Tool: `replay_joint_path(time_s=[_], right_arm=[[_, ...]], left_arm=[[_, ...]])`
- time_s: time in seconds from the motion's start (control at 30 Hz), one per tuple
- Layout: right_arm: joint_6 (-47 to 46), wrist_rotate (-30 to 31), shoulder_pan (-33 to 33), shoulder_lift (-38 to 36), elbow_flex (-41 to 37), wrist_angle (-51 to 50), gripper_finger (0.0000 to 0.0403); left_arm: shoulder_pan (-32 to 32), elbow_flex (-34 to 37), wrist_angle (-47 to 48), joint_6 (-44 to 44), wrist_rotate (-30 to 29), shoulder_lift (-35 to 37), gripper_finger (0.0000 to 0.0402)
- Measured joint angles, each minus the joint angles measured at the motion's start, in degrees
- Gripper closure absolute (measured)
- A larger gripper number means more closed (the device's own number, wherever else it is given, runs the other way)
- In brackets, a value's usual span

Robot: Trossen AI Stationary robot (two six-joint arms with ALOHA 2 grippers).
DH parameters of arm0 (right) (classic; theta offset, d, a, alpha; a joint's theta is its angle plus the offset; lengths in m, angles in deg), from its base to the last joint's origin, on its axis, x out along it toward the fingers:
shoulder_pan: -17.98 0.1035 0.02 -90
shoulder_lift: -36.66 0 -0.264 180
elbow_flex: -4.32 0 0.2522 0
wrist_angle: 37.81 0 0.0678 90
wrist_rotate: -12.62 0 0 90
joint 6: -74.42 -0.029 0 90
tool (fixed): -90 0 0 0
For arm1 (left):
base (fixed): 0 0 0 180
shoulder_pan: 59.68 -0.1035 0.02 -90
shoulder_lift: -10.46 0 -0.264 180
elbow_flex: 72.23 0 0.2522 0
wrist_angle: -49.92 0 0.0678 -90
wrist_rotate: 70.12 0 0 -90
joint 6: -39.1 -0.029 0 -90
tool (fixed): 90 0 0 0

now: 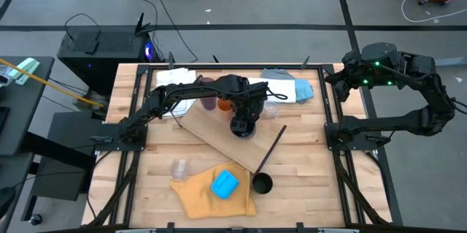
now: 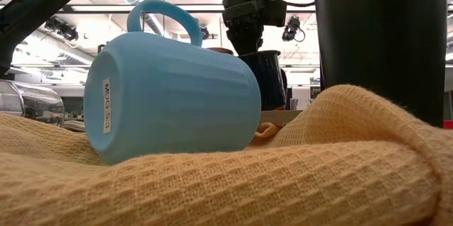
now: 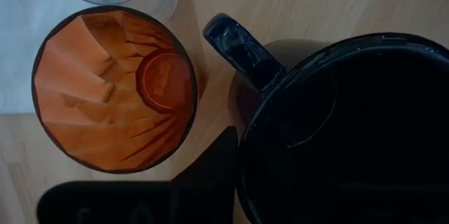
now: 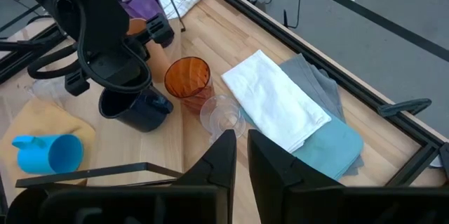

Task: Stack small to large cups/mugs on shelf
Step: Put the dark blue mug on the shelf

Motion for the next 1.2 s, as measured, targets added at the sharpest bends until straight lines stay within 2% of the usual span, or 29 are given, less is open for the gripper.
replay_joint_path(time_s=[0.57, 1.2], right_arm=[[0.0, 0.0, 0.0, 0.0, 0.0, 0.0, 0.0359], [0.0, 0.0, 0.0, 0.0, 0.0, 0.0, 0.0359]], left_arm=[[0.0, 0.0, -1.8, 0.5, 0.2, 0.0, 0.0294], [0.1, 0.0, -2.4, 0.4, -0.7, 0.0, 0.0268]])
